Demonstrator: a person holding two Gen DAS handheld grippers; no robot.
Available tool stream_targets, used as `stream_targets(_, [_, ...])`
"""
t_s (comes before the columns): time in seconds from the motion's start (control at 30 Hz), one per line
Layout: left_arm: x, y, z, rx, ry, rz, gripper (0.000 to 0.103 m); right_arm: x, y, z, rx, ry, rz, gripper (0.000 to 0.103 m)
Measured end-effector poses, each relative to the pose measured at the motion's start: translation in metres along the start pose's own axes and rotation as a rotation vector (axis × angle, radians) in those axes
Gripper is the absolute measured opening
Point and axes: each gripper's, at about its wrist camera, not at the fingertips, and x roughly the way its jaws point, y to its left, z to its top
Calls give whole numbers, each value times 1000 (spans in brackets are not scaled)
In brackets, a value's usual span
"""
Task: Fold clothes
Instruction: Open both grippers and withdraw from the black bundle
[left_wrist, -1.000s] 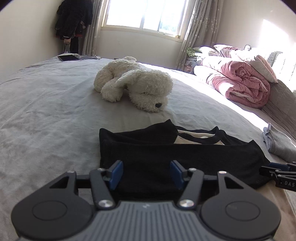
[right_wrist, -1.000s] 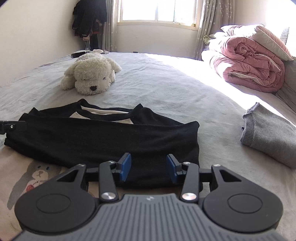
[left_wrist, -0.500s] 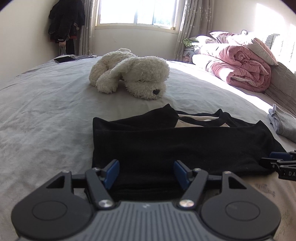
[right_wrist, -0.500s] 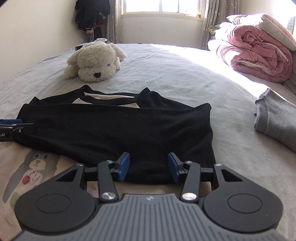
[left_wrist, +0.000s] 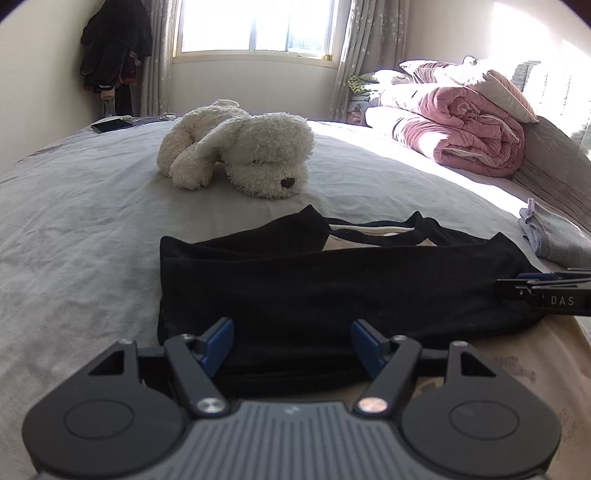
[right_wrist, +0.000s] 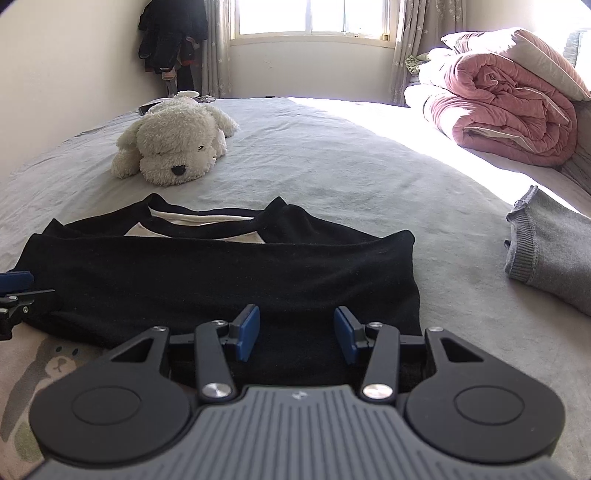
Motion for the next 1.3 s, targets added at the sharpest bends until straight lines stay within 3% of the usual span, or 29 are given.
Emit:
stream_targets(0.23, [2,0,-2,13,1,-6,78,6,-39,1,120,1,-68,43])
stream_targets(0.33, [0,-2,-1,16,-7,-5,78,-3,-53,0,172,-18,-77,46])
stream_targets(0.53, [-10,-1,4,-7,-60,3,78,-18,-43,9,161,-82,-36,46])
stream_targets(0.63, [-3,-2,2,4,-10,16,78,-13,-36,5,120,-69,-30,46])
stream_targets(0.73, [-4,-5,1,27,-4,27,78,-4,-37,-5,76,-5,-90,45])
stream_targets(1.0, [-29,-6,5,-15,15,-19,78,-45,-42,-1,124,-17,-27,48])
stream_targets(1.2, [-48,-5,-2,-78,81,-29,78,-66,-32,-11,156,55,6,49])
stream_targets(1.3, [-60,-13,-4,-41,91,-21,78,-81,-28,-17,139,82,-3,49])
